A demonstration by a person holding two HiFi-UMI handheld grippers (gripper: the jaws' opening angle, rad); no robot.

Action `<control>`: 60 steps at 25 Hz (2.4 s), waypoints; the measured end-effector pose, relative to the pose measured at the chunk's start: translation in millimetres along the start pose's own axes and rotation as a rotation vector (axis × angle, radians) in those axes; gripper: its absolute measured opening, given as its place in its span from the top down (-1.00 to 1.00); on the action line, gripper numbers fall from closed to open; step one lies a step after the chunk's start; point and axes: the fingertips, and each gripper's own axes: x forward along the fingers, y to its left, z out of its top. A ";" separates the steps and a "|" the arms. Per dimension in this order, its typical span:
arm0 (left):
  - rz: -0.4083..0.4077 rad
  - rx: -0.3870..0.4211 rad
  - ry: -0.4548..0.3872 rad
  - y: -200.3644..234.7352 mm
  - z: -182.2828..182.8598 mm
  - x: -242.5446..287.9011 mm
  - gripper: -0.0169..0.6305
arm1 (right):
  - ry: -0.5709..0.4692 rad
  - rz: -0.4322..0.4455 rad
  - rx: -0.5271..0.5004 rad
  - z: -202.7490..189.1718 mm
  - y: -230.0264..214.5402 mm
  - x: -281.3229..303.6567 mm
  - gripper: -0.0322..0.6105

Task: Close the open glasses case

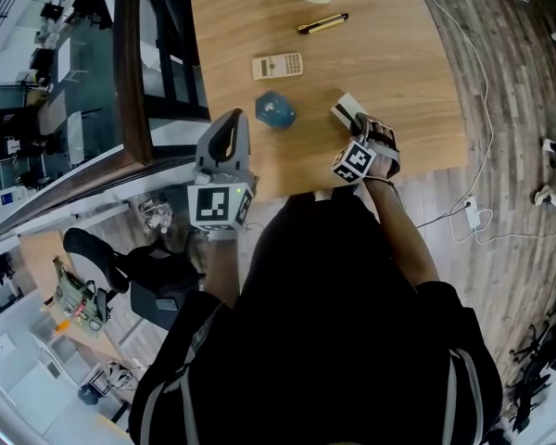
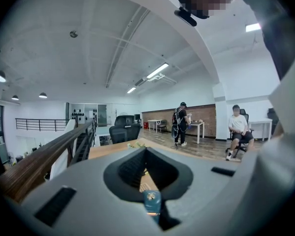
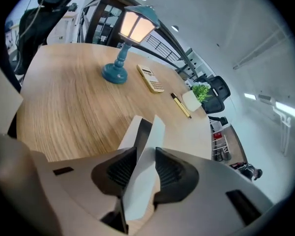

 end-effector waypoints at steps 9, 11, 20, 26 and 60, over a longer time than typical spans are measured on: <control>-0.010 0.002 -0.007 0.5 2.8 -1.1 0.95 | -0.100 0.196 0.347 8.5 8.3 -11.0 0.52; -0.007 0.000 -0.007 1.5 2.5 -1.2 0.95 | -0.124 0.226 0.482 5.5 9.1 -11.2 0.83; 0.000 -0.005 -0.006 2.3 3.7 -2.6 0.95 | -0.146 0.239 0.738 -0.1 4.3 -6.5 0.86; 0.009 0.007 -0.012 9.8 4.0 -2.1 0.95 | -0.183 0.239 0.761 1.7 5.6 -3.5 0.86; 0.024 0.063 -0.096 17.7 40.2 -2.0 0.95 | -0.972 -0.400 0.799 7.0 -226.7 -301.5 0.85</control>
